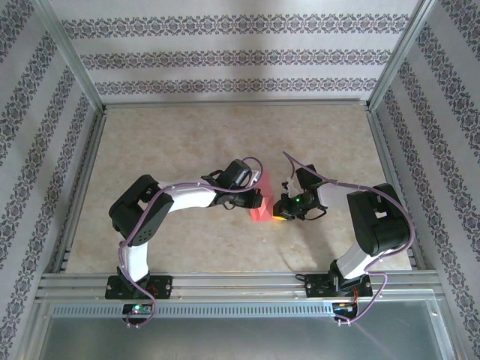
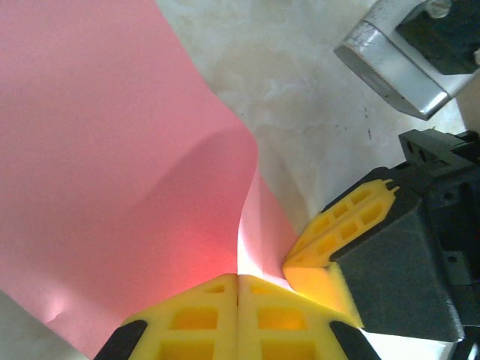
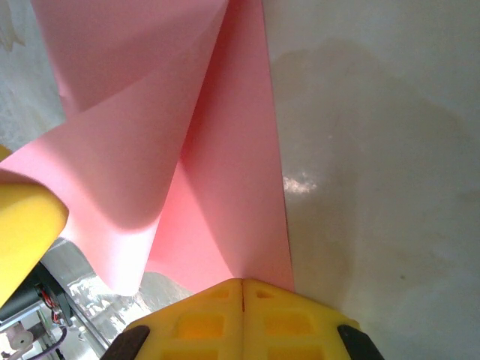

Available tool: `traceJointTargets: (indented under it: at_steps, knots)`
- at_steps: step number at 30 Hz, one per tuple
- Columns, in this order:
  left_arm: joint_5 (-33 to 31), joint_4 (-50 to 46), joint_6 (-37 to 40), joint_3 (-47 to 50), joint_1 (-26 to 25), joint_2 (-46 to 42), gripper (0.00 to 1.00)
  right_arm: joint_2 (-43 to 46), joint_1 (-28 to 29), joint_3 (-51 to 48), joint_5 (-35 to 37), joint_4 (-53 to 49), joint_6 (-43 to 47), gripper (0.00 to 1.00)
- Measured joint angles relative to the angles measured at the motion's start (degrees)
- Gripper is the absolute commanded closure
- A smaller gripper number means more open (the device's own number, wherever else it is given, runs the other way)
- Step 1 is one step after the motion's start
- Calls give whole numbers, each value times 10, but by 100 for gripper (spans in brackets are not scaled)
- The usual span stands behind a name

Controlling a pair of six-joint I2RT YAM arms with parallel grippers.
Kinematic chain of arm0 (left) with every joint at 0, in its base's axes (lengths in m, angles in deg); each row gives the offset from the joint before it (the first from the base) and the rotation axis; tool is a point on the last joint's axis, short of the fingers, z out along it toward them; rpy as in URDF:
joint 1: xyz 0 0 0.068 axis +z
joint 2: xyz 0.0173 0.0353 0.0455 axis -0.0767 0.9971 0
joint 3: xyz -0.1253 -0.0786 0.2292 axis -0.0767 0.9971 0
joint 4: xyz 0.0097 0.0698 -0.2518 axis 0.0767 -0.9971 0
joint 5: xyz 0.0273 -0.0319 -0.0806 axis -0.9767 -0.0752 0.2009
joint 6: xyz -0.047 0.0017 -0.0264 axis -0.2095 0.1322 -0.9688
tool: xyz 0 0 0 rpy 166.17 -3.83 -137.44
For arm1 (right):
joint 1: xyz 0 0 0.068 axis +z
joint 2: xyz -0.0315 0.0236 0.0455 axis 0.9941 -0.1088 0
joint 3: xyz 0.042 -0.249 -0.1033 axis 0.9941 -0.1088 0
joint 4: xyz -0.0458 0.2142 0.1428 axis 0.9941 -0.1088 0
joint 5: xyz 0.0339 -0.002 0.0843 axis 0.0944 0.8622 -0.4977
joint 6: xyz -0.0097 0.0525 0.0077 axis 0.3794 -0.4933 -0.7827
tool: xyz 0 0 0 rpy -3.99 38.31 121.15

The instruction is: Fold a paper plane with a square sheet of paper (fold left side to right side)

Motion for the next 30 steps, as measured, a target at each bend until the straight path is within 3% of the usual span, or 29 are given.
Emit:
traceJointTargets:
  at_steps: [30]
  knots:
    - [-3,-43,35,16,17,1,100,-12,10,17,-2,-22,6,100]
